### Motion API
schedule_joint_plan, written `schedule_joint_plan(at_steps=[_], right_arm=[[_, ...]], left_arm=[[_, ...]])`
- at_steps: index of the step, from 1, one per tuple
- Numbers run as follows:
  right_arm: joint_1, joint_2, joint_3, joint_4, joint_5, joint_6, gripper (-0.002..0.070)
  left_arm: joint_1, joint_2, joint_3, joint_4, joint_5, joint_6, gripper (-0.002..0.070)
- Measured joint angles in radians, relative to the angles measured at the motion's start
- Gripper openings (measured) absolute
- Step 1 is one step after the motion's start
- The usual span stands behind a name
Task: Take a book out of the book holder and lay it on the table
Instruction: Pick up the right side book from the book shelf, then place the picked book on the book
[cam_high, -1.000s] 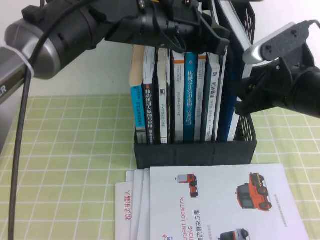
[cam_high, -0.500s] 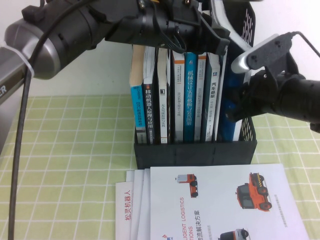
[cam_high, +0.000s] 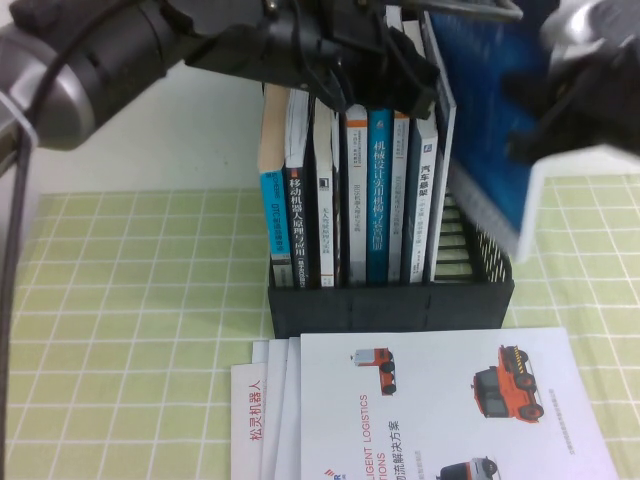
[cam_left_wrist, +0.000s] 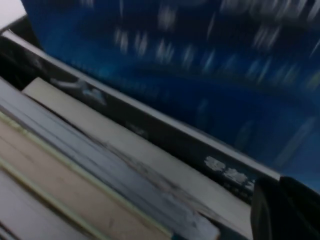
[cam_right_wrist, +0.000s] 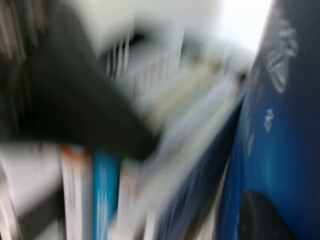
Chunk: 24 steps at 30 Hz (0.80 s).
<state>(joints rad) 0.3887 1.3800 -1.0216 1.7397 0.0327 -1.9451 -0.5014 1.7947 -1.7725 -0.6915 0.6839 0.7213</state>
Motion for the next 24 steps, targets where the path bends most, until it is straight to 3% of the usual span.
schedule_joint_plan(at_steps=[7,14,19,24], right_arm=[[0.0,-0.22,-0.071,-0.006,0.077,0.006,0.0129],[0.0,-0.344,-0.106,-0.05,0.356,0.174,0.0127],[0.0,-0.366,-0.115,-0.277,0.617,0.389,0.0127],[0.0,-0.317,-0.115,-0.489,0.908,0.473,0.0127]], left_arm=[[0.019,-0.123,0.0,0.013,0.085,-0.026,-0.0003],[0.098,-0.272,0.035,0.011,0.18,-0.112,-0.0003],[0.186,-0.437,0.132,0.054,0.265,-0.239,-0.0003],[0.281,-0.625,0.283,0.158,0.294,-0.391,-0.0003]])
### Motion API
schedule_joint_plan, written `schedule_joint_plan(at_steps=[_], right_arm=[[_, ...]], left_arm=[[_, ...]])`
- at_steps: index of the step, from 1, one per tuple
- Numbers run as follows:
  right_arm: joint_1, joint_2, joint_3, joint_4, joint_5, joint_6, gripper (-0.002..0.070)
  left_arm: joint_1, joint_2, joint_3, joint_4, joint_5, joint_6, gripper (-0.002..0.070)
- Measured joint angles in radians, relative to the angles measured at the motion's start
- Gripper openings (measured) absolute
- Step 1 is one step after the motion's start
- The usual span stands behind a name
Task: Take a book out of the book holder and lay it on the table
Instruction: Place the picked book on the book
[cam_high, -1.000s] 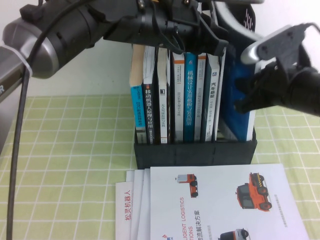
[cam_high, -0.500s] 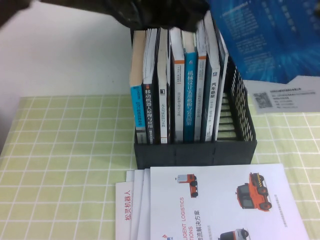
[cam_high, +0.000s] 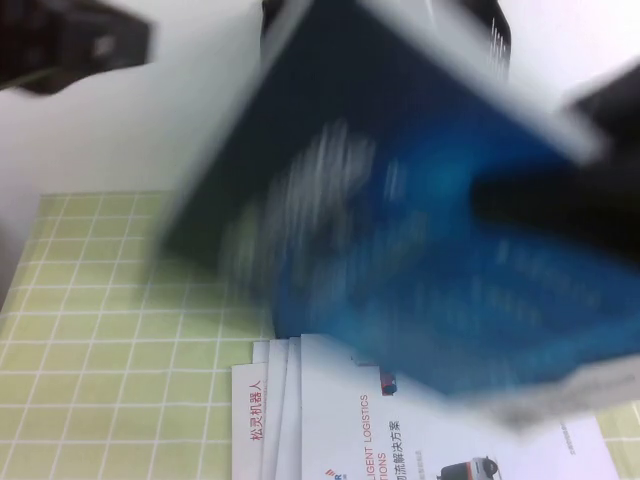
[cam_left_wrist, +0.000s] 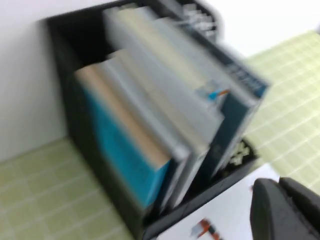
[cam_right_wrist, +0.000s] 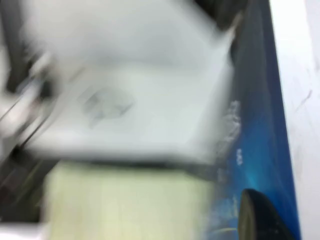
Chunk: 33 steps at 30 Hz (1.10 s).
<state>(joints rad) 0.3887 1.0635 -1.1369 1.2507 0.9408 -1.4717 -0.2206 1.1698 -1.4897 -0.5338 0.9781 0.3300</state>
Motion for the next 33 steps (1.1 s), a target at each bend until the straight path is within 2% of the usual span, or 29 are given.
schedule_joint_plan(at_steps=[3,6,16,21,24,33], right_arm=[[0.026,0.057,0.0,-0.134,0.133,0.033,0.0127],[0.094,0.101,0.0,-0.306,0.144,0.127,0.0127],[0.428,0.27,0.002,-1.041,-0.29,0.548,0.0127],[0.524,0.432,0.0,-1.354,-0.333,0.745,0.0127],[0.562,0.499,0.01,-1.443,-0.355,0.802,0.0127],[0.581,0.576,0.072,-1.481,-0.398,0.876,0.0127]], left_arm=[[0.038,-0.123,0.101,0.055,-0.002,-0.069,-0.0003],[0.042,-0.226,0.217,0.076,0.002,-0.104,-0.0003],[0.042,-0.464,0.52,0.085,0.004,-0.155,-0.0003],[0.042,-0.5,0.555,0.087,0.004,-0.158,-0.0003],[0.042,-0.512,0.557,0.087,0.004,-0.158,-0.0003],[0.038,-0.535,0.557,0.095,0.004,-0.158,-0.0003]])
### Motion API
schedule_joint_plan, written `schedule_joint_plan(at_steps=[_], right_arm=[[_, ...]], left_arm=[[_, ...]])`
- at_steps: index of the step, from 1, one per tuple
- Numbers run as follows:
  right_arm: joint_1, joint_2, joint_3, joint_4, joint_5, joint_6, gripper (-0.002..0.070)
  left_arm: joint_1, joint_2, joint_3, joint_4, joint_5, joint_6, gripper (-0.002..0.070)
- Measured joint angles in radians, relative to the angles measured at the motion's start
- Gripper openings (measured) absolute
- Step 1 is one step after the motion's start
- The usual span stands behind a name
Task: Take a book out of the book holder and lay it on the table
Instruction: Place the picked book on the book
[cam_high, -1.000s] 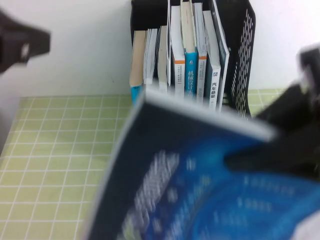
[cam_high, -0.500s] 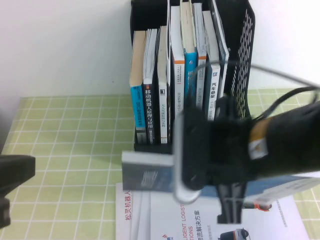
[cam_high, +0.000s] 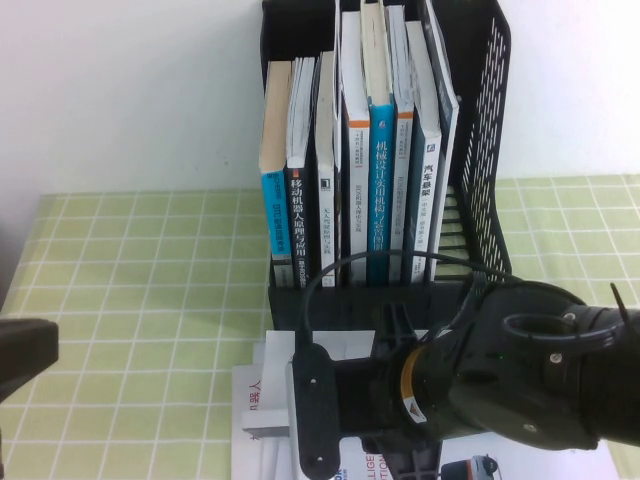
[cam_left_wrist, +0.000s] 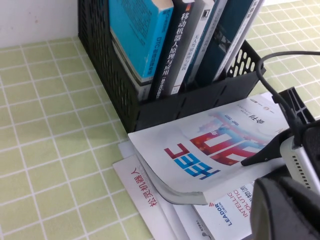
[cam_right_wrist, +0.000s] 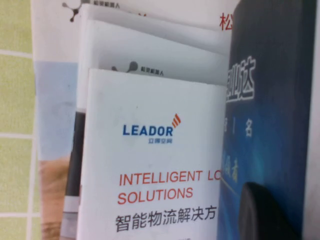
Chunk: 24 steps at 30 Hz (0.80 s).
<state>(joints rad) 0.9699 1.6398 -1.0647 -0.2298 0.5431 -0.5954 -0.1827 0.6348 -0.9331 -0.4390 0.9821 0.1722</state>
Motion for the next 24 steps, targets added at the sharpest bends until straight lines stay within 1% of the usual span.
schedule_joint_plan(at_steps=[5,9,11,15,16,17,19,21,22,24], right_arm=[[0.002,0.016,0.0,0.0,0.004,0.028,0.0127],[0.005,0.019,0.0,0.019,0.033,0.078,0.0134],[0.005,0.02,-0.002,0.035,0.066,0.092,0.0181],[0.002,0.026,-0.025,0.104,0.218,0.098,0.0391],[0.002,0.026,-0.038,0.132,0.263,0.09,0.0439],[0.002,0.026,-0.056,0.157,0.296,0.079,0.0473],[0.0,0.022,-0.098,0.221,0.375,0.038,0.0505],[0.0,0.015,-0.142,0.279,0.446,-0.002,0.0515],[0.0,0.011,-0.168,0.301,0.482,-0.02,0.0515],[0.0,-0.006,-0.222,0.32,0.547,-0.04,0.049]], left_arm=[[-0.026,-0.002,0.0,0.021,0.0,0.0,-0.0003],[-0.027,-0.002,0.0,0.026,0.0,0.0,-0.0003],[-0.027,-0.002,0.0,0.026,0.0,0.0,-0.0003],[-0.027,-0.002,0.0,0.026,0.0,-0.001,-0.0003],[-0.027,-0.002,0.0,0.026,0.002,-0.001,-0.0003],[-0.027,-0.002,0.0,0.026,0.002,-0.001,-0.0003],[-0.027,-0.002,0.0,0.026,0.004,-0.002,-0.0003],[-0.027,-0.002,0.0,0.026,0.006,-0.002,-0.0003],[-0.027,-0.002,0.0,0.026,0.01,-0.002,-0.0003],[-0.027,-0.002,0.0,0.03,0.016,-0.002,-0.0003]])
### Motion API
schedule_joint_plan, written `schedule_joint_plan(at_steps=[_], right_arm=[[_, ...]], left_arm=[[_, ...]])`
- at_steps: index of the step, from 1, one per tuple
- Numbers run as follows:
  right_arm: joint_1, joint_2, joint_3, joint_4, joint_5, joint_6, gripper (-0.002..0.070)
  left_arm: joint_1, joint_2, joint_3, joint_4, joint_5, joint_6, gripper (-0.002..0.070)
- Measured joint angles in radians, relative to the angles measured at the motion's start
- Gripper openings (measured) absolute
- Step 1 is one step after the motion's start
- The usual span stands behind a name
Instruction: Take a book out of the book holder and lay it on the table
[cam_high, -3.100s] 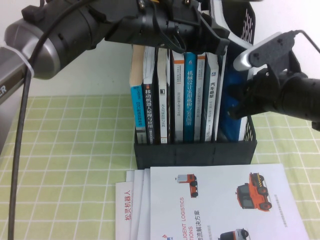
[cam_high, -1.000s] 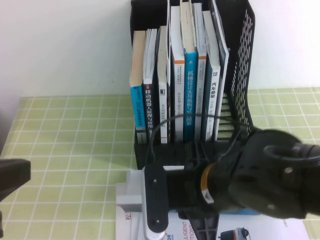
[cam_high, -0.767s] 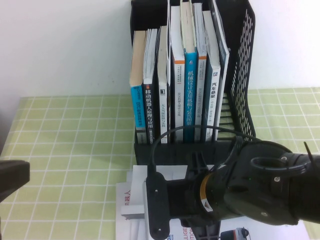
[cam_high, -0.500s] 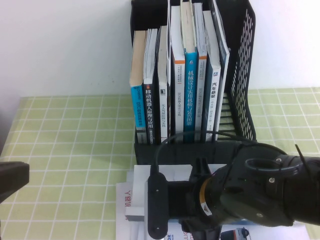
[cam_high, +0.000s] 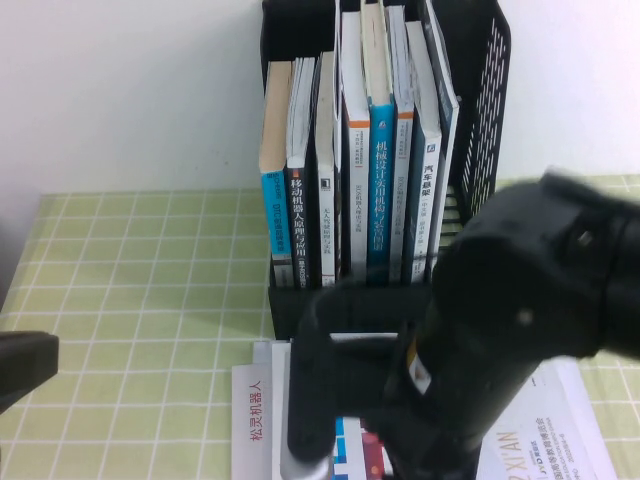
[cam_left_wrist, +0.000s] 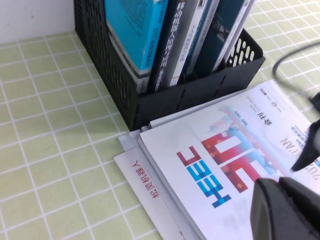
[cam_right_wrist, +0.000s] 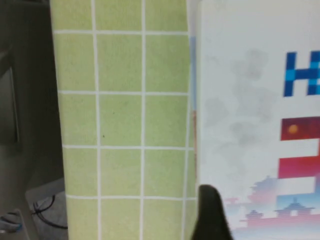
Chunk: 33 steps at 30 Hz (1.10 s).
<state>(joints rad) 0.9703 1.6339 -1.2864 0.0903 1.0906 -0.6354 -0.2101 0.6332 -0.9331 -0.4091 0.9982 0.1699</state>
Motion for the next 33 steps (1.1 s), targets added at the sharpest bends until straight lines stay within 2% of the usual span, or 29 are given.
schedule_joint_plan(at_steps=[3,6,7,9,16,21,25,33], right_arm=[[0.0,-0.042,-0.101,-0.004,0.071,-0.006,0.0353],[0.0,-0.106,-0.195,-0.034,0.107,-0.008,0.0127],[0.0,-0.136,-0.226,-0.049,0.111,-0.003,0.0083],[0.0,-0.196,-0.274,-0.077,0.106,0.021,0.0039],[-0.001,-0.483,-0.309,-0.166,0.01,0.139,0.0004],[-0.001,-0.669,-0.199,-0.175,0.029,0.164,0.0004],[-0.001,-0.82,0.006,-0.17,-0.003,0.218,0.0002],[-0.001,-0.993,0.553,-0.163,-0.329,0.293,0.0001]], left_arm=[[0.0,0.0,0.0,0.01,0.007,-0.002,-0.0003],[0.0,-0.003,0.0,0.026,0.009,-0.002,-0.0003],[0.0,-0.005,0.0,0.033,0.009,-0.002,-0.0003],[0.0,-0.016,0.0,0.041,0.01,-0.003,-0.0003],[0.0,-0.159,0.004,0.138,0.01,-0.045,-0.0003],[0.0,-0.328,0.061,0.26,-0.011,-0.154,-0.0003],[0.0,-0.457,0.144,0.295,-0.029,-0.215,-0.0003],[0.0,-0.525,0.369,0.286,-0.187,-0.256,-0.0003]])
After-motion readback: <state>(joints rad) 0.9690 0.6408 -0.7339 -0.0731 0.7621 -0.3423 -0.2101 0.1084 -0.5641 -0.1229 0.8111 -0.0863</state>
